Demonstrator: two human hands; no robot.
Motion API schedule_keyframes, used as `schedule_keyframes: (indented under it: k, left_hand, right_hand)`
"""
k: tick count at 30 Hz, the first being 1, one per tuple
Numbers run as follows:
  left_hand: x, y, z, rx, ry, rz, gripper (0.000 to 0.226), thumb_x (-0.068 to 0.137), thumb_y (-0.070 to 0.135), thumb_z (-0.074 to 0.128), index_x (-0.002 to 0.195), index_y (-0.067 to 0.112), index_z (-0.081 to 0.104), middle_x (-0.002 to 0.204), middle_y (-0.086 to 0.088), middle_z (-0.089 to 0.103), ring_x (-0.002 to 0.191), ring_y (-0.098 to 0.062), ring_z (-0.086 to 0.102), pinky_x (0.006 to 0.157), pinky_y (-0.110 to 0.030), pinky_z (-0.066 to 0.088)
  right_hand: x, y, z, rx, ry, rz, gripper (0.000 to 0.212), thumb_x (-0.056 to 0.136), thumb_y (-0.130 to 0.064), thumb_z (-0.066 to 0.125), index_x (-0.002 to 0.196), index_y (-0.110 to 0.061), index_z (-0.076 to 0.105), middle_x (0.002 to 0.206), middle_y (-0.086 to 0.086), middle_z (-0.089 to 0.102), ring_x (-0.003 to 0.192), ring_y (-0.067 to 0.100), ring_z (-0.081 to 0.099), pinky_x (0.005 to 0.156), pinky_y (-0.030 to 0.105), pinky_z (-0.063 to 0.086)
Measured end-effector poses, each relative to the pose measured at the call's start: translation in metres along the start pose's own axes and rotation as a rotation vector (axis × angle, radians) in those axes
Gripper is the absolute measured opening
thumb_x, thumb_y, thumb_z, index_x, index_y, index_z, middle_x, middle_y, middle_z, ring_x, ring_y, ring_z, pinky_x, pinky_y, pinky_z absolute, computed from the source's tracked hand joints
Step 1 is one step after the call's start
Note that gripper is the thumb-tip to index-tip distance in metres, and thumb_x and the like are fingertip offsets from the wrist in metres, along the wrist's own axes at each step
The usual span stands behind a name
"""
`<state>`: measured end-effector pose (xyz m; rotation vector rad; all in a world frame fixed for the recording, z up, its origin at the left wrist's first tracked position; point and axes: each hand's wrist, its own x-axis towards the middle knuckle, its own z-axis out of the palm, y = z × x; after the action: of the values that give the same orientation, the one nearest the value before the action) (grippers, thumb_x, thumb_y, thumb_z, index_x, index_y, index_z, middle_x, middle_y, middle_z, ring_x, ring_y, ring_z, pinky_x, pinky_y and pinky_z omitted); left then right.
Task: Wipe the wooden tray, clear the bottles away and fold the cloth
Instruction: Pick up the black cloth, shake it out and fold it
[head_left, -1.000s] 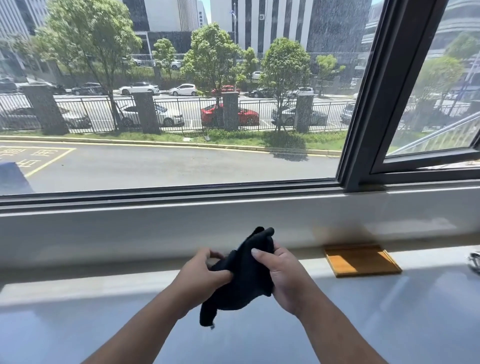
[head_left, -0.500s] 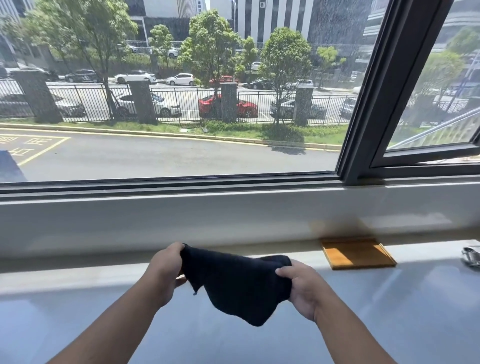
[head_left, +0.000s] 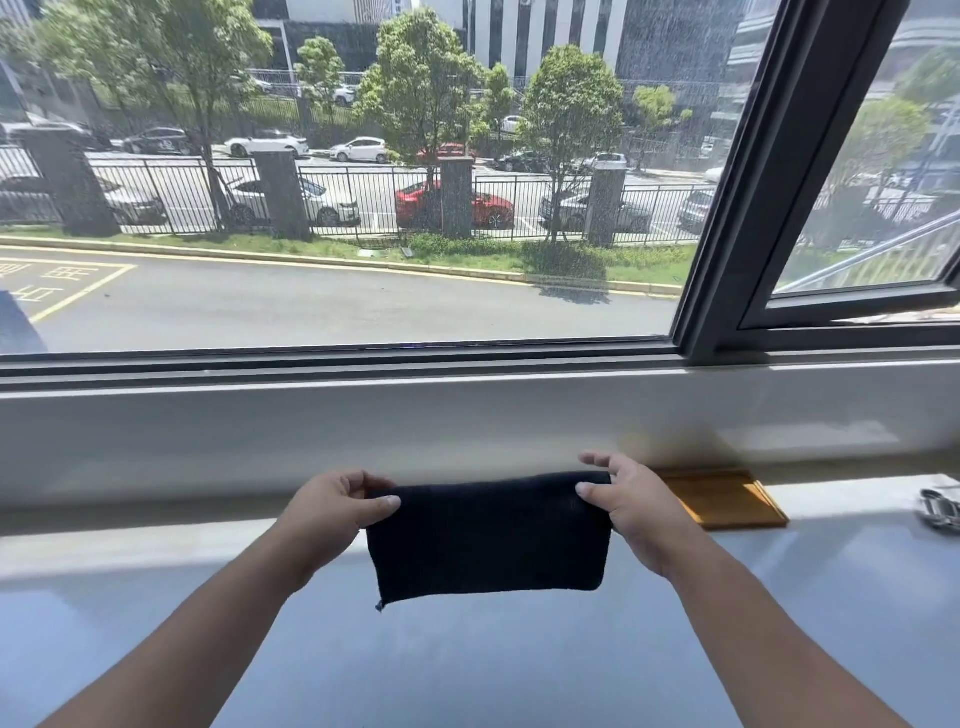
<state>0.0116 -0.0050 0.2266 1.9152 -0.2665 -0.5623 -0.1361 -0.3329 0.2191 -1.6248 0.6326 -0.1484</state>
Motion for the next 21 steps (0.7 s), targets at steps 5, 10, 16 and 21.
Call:
schedule_keyframes:
  k: [5,10,16,21]
  left_hand:
    - [0.0,-0.003,0.006,0.486,0.246,0.099,0.014,0.089,0.036,0.078,0.076,0.034,0.073,0.082,0.009,0.073,0.076,-0.007,0.065,0.062,-0.03,0.044]
    - [-0.004,0.006,0.011,0.573,0.305,0.06,0.023,0.083,0.042,0.07,0.069,0.025,0.063,0.065,0.008,0.068,0.064,-0.012,0.063,0.052,-0.03,0.041]
    - [-0.011,0.035,0.054,0.113,0.039,-0.053,0.023,0.088,0.025,0.075,0.08,0.009,0.061,0.07,-0.004,0.078,0.059,-0.022,0.076,0.064,-0.039,0.062]
    - [-0.016,0.047,0.075,-0.133,-0.136,-0.06,0.013,0.095,0.018,0.071,0.098,0.005,0.071,0.087,-0.013,0.081,0.074,-0.024,0.078,0.08,-0.04,0.065]
  right_hand:
    - [-0.003,0.004,0.006,-0.532,0.083,-0.108,0.01,0.093,-0.023,0.072,0.084,-0.019,0.076,0.085,0.004,0.078,0.079,0.019,0.069,0.068,0.032,0.052]
    - [-0.013,0.003,0.018,-0.51,0.1,-0.13,0.029,0.093,-0.036,0.068,0.077,-0.012,0.066,0.07,-0.002,0.065,0.064,0.016,0.058,0.058,0.03,0.044]
    - [-0.034,-0.017,0.073,0.101,-0.219,0.091,0.018,0.106,-0.022,0.055,0.098,-0.007,0.061,0.09,0.019,0.073,0.075,0.032,0.069,0.064,0.042,0.058]
    - [-0.045,-0.019,0.093,0.033,-0.409,0.038,0.051,0.077,-0.013,0.074,0.123,-0.007,0.053,0.093,0.011,0.068,0.087,0.025,0.068,0.075,0.037,0.051]
